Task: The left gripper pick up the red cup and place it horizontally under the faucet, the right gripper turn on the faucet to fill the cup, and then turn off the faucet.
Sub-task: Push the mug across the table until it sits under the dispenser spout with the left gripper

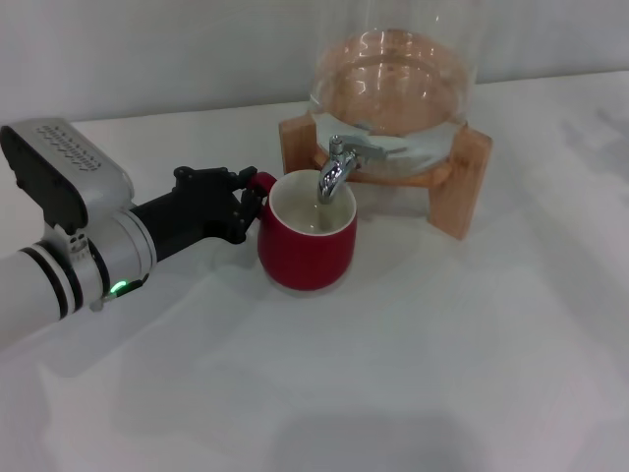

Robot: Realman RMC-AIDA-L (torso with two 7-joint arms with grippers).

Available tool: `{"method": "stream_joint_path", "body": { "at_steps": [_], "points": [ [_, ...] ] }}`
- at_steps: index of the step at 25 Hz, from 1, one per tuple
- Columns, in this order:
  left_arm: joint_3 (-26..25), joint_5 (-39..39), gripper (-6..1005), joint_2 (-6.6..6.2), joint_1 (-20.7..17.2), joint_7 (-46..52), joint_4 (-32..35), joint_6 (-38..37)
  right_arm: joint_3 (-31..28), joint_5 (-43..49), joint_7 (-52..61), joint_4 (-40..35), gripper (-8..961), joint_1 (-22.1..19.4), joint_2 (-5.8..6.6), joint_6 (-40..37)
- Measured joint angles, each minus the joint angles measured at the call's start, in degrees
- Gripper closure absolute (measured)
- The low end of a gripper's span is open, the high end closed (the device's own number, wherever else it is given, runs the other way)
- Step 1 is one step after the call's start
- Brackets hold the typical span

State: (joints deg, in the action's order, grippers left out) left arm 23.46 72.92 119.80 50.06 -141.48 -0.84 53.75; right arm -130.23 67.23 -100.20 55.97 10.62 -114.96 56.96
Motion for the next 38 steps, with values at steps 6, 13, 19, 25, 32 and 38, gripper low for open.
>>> {"method": "stream_joint_path", "body": {
  "at_steps": [6,13,19,25,32,38],
  "points": [
    [0.2,-0.4,837,0.00,0.3,0.4,-0.2,0.0,0.0,0.0,0.0,0.0,320,0.0,0.00,0.1],
    [0.2,-2.1,838,-0.01,0.9,0.9,-0.9,-0.1,0.0,0.0,0.0,0.0,320,0.0,0.00,0.2],
    [0.2,-2.6,838,-0.01,0.6,1.2,-1.0,-0.8,0.0,0.0,0.0,0.0,320,0.0,0.00,0.2],
    [0.2,-4.1,839,-0.01,0.5,1.5,-1.6,-3.0,0.0,0.0,-0.1,0.0,320,0.0,0.00,0.1],
    [0.2,-4.2,844,-0.01,0.5,1.4,-1.6,-3.6,0.0,0.0,-0.2,0.0,320,0.1,0.00,0.2],
    [0.0,-4.1,857,-0.01,0.5,1.3,-1.6,-4.8,0.0,0.0,-0.3,0.0,320,0.2,0.00,0.2]
  ]
}}
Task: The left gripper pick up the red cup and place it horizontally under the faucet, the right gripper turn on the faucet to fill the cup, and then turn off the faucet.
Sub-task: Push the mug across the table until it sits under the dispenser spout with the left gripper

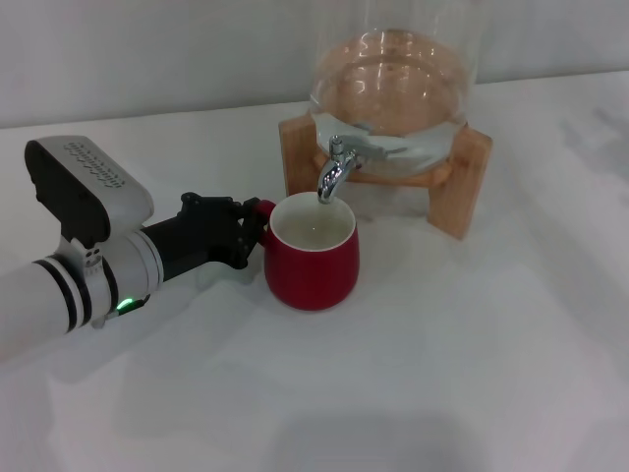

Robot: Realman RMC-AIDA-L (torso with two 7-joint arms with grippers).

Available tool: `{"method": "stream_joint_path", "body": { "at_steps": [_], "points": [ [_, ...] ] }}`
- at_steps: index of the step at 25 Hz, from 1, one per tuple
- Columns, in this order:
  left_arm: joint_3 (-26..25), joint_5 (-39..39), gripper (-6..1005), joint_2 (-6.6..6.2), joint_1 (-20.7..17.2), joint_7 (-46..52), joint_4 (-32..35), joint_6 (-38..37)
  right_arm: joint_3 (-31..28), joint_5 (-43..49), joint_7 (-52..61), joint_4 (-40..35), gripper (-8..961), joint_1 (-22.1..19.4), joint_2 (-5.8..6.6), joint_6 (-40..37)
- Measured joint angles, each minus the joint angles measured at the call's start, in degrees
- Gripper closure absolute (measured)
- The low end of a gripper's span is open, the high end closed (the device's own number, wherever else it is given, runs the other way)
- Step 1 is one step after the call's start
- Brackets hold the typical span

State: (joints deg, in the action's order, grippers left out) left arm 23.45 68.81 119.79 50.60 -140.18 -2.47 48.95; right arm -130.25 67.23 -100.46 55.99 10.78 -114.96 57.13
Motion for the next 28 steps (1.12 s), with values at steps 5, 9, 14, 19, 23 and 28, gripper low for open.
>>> {"method": "stream_joint_path", "body": {
  "at_steps": [5,9,14,19,23,28],
  "points": [
    [-0.2,0.3,879,0.00,-0.1,-0.2,0.1,0.0,0.0,0.0,0.0,0.0,320,0.0,0.00,0.0],
    [-0.2,0.4,880,0.00,-0.1,-0.3,0.3,0.6,0.0,0.0,0.0,0.0,320,0.0,0.00,0.0],
    [-0.2,0.4,858,0.00,-0.1,-0.6,0.4,0.7,0.0,0.0,0.0,0.0,320,-0.1,0.00,0.0],
    [-0.3,0.5,830,0.00,-0.1,-0.6,0.5,0.7,-0.1,0.0,0.0,0.0,320,-0.1,0.00,0.0],
    [-0.3,0.5,811,0.00,-0.1,-0.6,0.5,0.8,-0.1,0.0,0.0,0.0,320,-0.1,0.00,0.0],
    [-0.3,0.5,786,0.00,-0.1,-0.6,0.5,0.8,-0.1,-0.3,0.0,0.0,320,-0.1,0.00,0.0]
  ]
}}
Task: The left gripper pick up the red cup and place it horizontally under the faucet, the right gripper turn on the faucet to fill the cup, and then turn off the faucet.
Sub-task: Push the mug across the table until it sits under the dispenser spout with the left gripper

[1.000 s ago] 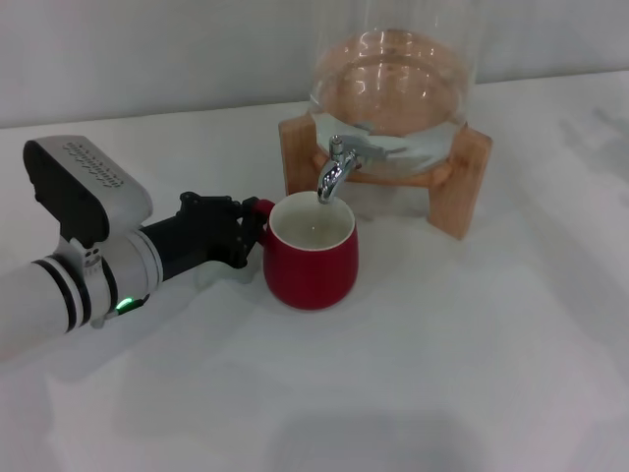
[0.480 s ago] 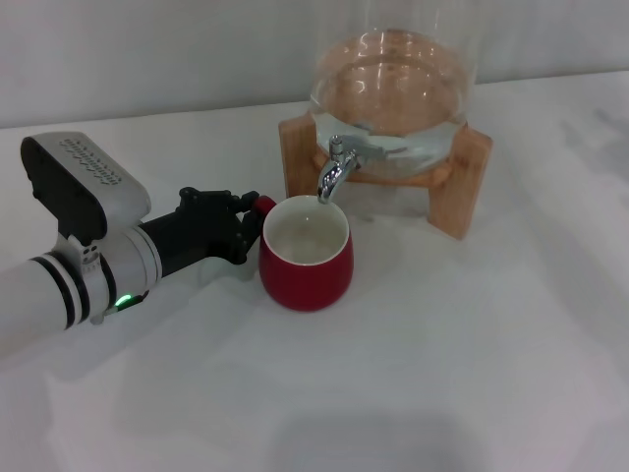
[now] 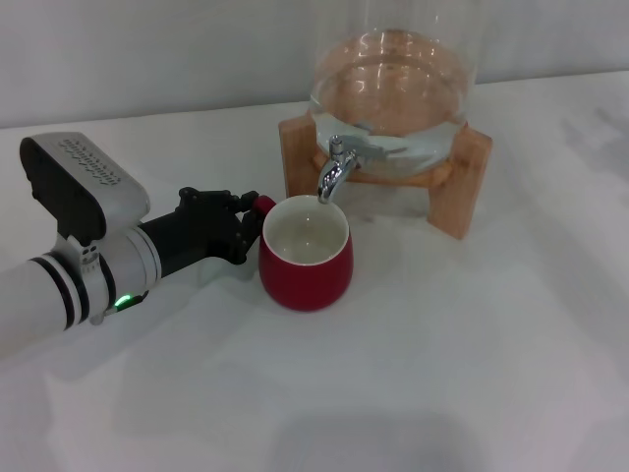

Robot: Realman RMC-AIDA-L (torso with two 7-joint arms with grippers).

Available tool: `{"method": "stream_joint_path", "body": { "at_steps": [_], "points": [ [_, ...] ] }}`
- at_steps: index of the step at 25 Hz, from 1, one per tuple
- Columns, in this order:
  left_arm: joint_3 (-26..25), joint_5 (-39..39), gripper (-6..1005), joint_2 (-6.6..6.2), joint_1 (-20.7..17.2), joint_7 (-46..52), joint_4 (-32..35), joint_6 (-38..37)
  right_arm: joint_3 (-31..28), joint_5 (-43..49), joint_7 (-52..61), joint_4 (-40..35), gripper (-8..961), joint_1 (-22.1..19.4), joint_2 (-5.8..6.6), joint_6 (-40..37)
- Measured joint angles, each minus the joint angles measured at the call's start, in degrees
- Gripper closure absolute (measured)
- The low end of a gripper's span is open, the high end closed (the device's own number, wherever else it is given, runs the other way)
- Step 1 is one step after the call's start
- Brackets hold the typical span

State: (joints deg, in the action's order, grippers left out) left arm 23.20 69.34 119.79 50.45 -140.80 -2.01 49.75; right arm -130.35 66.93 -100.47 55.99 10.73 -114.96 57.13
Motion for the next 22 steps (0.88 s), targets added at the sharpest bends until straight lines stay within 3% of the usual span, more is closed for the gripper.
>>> {"method": "stream_joint_path", "body": {
  "at_steps": [22],
  "points": [
    [0.0,-0.1,717,0.00,-0.3,-0.4,-0.2,0.9,-0.3,-0.9,-0.3,-0.1,320,-0.4,0.00,0.0]
  ]
}}
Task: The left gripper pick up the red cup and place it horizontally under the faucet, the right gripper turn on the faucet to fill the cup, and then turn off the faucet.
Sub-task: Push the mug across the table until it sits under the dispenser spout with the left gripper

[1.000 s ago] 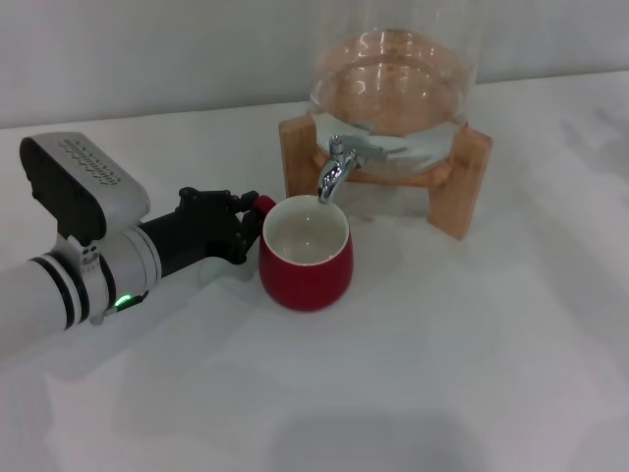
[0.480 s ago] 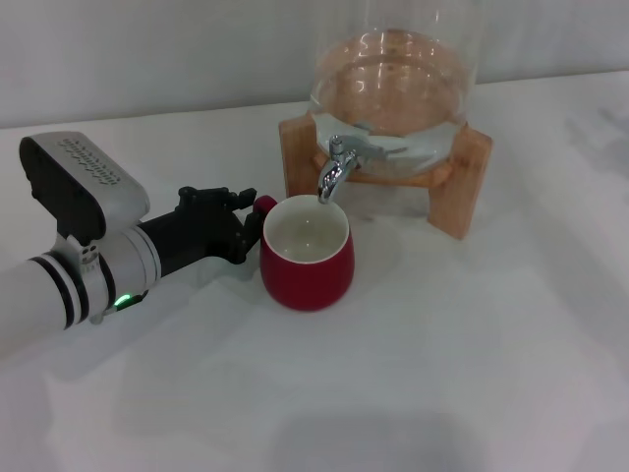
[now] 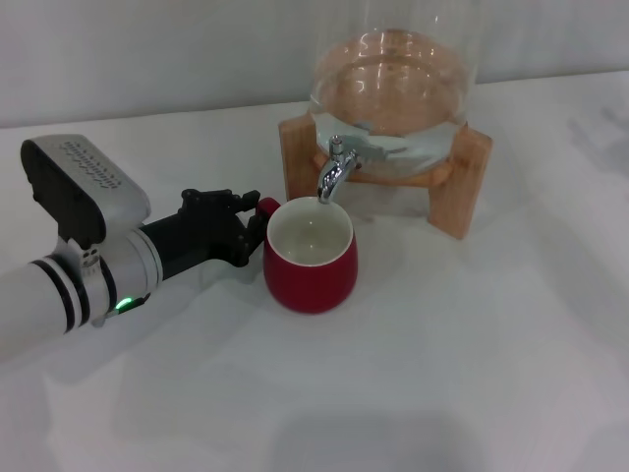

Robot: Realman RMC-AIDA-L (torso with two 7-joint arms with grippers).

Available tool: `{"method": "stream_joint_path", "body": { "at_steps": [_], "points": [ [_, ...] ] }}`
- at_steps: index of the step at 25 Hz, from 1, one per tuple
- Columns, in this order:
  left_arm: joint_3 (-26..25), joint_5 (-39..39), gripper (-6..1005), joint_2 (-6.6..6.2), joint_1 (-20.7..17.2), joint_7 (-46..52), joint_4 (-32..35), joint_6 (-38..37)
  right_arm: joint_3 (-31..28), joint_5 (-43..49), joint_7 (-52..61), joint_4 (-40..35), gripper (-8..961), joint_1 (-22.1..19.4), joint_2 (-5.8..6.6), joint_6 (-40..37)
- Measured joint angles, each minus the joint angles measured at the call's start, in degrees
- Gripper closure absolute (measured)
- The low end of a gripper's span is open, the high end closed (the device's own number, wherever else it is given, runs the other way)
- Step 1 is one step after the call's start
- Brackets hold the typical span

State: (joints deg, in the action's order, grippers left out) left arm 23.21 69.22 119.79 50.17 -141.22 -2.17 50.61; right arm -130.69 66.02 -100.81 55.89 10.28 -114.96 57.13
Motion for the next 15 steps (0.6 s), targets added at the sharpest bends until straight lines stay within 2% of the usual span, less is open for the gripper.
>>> {"method": "stream_joint_path", "body": {
  "at_steps": [15],
  "points": [
    [0.0,0.2,707,0.01,-1.5,0.0,-0.2,0.2,0.1,-0.1,-0.1,0.0,320,0.0,0.00,0.0]
  ]
}}
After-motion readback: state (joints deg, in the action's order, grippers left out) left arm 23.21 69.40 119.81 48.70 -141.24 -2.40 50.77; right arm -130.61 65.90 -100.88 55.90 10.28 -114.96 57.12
